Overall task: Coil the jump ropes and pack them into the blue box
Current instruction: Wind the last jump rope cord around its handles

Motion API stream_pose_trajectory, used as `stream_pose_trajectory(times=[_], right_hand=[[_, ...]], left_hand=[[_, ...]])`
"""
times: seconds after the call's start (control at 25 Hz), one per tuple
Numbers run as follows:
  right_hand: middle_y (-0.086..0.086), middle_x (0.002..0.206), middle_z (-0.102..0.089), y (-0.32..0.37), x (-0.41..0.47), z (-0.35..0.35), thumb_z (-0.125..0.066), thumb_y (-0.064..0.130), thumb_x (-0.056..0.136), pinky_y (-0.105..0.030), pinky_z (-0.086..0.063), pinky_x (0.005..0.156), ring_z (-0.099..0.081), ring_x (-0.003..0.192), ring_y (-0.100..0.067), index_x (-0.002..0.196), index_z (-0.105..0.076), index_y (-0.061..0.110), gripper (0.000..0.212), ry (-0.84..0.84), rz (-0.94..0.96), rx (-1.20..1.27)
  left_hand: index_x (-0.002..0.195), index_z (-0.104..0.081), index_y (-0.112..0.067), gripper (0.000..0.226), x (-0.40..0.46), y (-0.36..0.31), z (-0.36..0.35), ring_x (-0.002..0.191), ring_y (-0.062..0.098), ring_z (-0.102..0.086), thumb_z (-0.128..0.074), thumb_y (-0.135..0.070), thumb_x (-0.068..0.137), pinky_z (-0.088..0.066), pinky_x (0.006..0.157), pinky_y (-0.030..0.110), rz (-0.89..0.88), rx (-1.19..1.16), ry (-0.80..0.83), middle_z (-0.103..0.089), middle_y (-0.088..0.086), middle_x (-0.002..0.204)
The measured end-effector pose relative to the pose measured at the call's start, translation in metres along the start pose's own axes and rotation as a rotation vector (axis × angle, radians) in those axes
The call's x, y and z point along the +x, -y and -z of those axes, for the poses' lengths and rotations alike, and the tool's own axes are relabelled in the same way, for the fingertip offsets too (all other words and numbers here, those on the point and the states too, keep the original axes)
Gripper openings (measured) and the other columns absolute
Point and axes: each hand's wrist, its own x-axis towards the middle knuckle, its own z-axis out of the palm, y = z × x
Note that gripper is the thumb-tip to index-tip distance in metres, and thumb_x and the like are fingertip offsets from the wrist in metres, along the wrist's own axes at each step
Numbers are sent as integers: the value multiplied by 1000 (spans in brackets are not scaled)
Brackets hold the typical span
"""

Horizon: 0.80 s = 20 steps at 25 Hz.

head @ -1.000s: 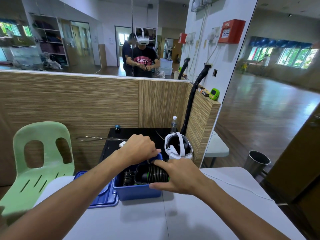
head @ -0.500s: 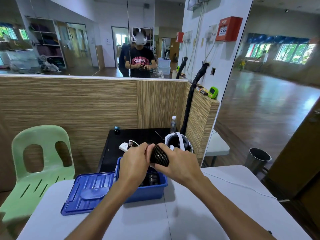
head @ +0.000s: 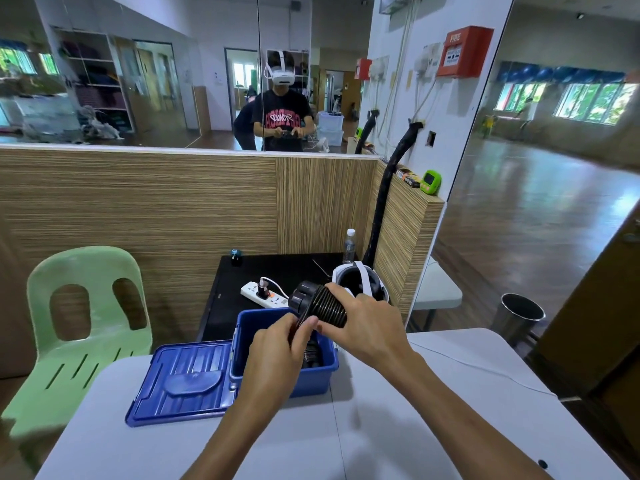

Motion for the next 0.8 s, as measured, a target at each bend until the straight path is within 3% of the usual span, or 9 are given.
stream_pose_trajectory(times=[0.16,0.32,0.44,0.6,0.8], right_hand=[[3,92,-68,-4,0,-2,-39,81,81,-29,-43,58,-65,83,-20,135,-38,41,67,-25,-13,4],[4,93,-68,-5,-3,-2,-38,82,80,-29,-46,60,-65,84,-19,137,-38,42,69,-56,-3,48],[3,89,-66,-7,-9,-5,-33,85,79,-30,-49,59,-64,79,-18,140,-37,42,75,-97,32,34],[2,80,-61,-8,-13,-10,-22,89,78,-29,-49,52,-60,65,-17,143,-37,42,82,-142,60,-7],[2,76,-60,-11,-14,-6,-32,86,81,-29,-49,49,-57,62,-15,143,-39,39,78,-178,128,23]], left_hand=[[66,-51,-17,38,-4,-5,-3,45,5,-45,-45,-32,100,-33,44,15,53,-133,34,-48,-10,48],[69,-50,-17,40,-6,-3,3,44,6,-26,-44,-44,98,-21,43,19,399,-688,264,-34,-9,50],[70,-53,-21,36,-4,11,7,51,9,-22,-51,-49,93,-20,49,23,596,-937,455,-28,-6,59],[74,-57,-21,30,-3,27,7,52,8,-22,-54,-45,93,-20,50,22,574,-1068,576,-25,-5,64],[78,-59,-18,30,5,41,7,48,8,-20,-48,-41,95,-18,54,25,497,-1048,643,-20,-5,57]])
